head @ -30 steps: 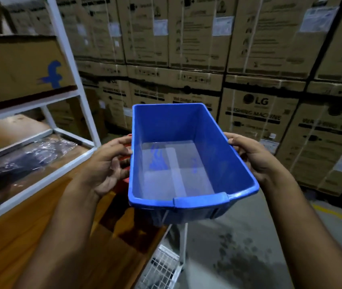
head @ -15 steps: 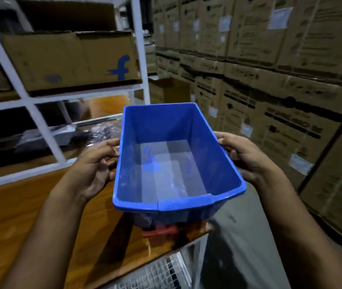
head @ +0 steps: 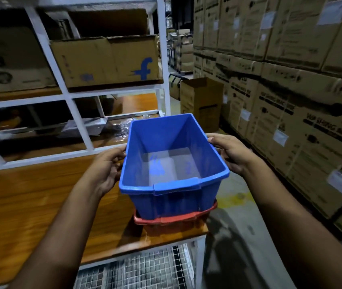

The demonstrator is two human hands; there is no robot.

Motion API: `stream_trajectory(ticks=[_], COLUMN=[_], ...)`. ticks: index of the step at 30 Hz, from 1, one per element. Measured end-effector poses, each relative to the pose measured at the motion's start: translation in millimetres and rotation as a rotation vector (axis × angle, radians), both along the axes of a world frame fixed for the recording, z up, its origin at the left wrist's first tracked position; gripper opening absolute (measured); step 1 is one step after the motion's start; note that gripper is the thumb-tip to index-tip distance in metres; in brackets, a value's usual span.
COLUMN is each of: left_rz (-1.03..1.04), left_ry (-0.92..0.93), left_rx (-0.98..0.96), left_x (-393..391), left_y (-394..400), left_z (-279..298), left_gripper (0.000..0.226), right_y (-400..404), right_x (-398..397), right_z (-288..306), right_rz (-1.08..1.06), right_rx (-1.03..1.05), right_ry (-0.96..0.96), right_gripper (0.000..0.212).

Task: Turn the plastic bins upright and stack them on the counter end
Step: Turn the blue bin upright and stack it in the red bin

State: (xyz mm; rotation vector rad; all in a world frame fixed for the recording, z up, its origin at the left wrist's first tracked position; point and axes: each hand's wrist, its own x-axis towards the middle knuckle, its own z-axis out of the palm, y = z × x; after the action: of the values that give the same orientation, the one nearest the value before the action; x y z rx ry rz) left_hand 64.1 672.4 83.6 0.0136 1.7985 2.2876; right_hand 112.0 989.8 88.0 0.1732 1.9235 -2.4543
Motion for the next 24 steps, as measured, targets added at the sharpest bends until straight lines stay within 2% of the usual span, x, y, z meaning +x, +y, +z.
stream_trajectory(ticks=[6, 10, 16, 24], left_rz=[0.05, 0.057, 0.086, 0.06], left_ry=[-0.007, -0.018, -0.028, -0.08], left_rx=[0.007, 0.019, -0.05, -0.207], left_x=[0, -6, -4, 0], left_y=[4, 2, 5, 8], left_z=[-5, -3, -18, -51], left_gripper=[0.03, 0.029, 0.02, 0.036], right_y=[-1, 0, 1, -2], right_x=[-3, -13, -17, -21], right_z=[-4, -6, -16, -57], right_rz=[0.036, 0.019, 0.024, 0.046], right_rx=[-0.059, 0.025, 0.071, 0.185], right_ry=[0.014, -0.017, -0.078, -0.144], right_gripper=[0.029, 0.026, 0.034, 0.035])
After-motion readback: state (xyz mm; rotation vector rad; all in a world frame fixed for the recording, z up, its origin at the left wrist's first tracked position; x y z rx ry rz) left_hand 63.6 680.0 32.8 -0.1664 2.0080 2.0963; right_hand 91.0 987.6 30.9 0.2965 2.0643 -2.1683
